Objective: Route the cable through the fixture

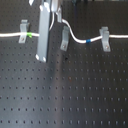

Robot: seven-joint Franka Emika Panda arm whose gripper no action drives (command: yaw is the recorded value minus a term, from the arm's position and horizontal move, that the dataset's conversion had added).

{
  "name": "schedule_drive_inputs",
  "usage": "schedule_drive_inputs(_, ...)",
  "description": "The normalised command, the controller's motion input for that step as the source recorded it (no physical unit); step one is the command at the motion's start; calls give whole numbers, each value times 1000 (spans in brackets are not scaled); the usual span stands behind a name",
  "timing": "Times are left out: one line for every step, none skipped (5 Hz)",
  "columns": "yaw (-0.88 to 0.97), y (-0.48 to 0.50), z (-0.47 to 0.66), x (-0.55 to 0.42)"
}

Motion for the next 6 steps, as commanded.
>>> schedule_drive_inputs(77, 0, 0, 0)
schedule_drive_inputs(0, 0, 105, -1)
schedule_drive_inputs(349, 227, 214, -210)
schedule_drive_inputs(814, 112, 6, -43)
schedule_drive_inputs(694, 169, 71, -102)
schedule_drive_inputs(274, 142, 128, 85)
